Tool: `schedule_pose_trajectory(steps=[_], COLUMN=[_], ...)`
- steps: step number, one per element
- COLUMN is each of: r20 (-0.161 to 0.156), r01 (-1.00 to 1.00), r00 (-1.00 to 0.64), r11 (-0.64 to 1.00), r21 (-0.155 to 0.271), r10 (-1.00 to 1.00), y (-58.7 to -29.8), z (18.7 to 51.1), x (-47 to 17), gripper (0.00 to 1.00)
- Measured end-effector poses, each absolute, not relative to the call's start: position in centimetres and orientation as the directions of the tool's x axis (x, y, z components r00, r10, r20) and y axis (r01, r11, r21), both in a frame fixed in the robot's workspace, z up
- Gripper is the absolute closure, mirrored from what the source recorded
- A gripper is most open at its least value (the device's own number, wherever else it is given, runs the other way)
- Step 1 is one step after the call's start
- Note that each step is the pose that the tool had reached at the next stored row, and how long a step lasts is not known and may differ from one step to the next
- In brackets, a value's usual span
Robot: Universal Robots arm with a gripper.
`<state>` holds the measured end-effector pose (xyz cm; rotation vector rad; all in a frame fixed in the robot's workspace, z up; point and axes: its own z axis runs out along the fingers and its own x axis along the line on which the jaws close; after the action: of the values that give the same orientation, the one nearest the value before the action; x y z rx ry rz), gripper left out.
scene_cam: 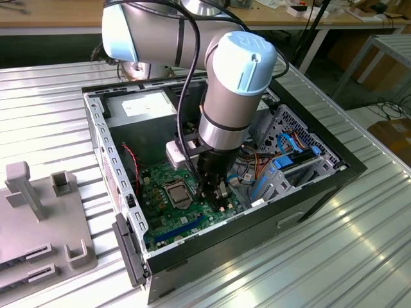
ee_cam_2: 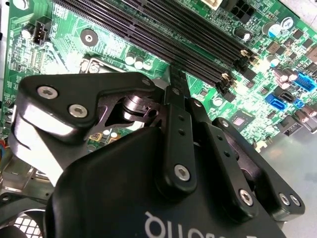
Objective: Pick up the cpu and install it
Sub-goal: 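Install the first cpu locking lever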
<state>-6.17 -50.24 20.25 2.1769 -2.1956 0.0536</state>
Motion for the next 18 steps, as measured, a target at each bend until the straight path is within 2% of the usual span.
schedule_pose_trajectory(steps=[18], r20=[0.062], r01=[-1.0], r00=[-0.009], r11=[0.009], r21=[0.011], r10=[-0.998], y=[-50.2], z=[19.2], x=[-6.0], gripper=[0.89])
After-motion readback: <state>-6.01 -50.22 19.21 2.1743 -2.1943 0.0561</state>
